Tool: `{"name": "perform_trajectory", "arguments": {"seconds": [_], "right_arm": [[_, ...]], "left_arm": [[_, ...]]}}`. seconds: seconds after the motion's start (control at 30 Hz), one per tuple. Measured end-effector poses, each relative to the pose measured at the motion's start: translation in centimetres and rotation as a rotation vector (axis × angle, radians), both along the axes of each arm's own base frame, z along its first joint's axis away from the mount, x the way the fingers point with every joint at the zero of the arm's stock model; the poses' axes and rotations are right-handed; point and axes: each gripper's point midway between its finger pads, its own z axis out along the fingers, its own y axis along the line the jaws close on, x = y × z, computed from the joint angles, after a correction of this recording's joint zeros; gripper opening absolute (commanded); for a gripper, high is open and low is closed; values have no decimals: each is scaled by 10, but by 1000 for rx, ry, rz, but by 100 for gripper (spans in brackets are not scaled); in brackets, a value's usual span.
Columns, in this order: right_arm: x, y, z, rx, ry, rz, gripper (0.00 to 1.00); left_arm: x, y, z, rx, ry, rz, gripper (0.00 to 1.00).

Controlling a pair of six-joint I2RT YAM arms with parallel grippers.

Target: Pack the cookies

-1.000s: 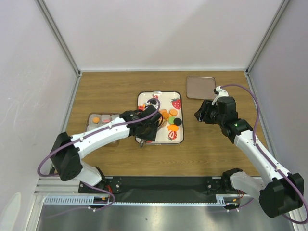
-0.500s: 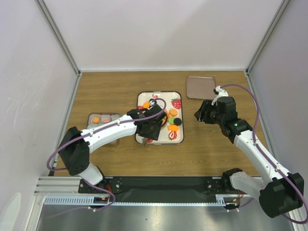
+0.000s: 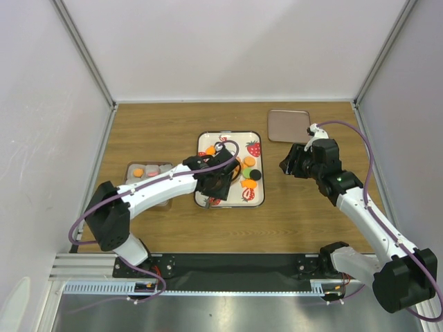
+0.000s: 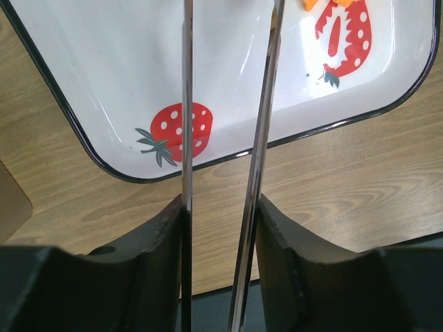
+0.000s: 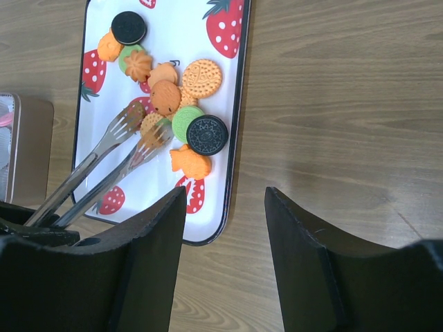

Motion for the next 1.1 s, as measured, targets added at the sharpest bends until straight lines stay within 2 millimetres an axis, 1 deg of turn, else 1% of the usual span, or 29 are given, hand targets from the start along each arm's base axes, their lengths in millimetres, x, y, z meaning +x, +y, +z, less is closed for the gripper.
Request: {"name": "perform_trajectory", "arguments": {"seconds": [0.17,0.3,0.47,0.6,0.7,0.77,0.83,0.97,1.1], "right_arm": [[0,0,0,0,0,1,54],[0,0,0,0,0,2,54],[0,0,0,0,0,2,54],[0,0,0,0,0,2,54],[0,1,0,0,0,2,54],[0,1,0,0,0,2,55],[0,1,0,0,0,3,54],[0,1,0,0,2,4,54],[-1,2,0,2,3,8,54]], "left_arm": [[3,2,2,-9,1,10,40],[6,7,10,-24,-11,26,40],[7,17,29,-48,-49,44,39],[6,31,52,-76,-94,71,39],[7,52,71,-111,-142,123,39],[7,71,81,-126,-168,170,39],[7,92,87,-133,-190,224,39],[4,135,87,-137,-211,348,39],[-1,172,79,-136,-199,465,40]]}}
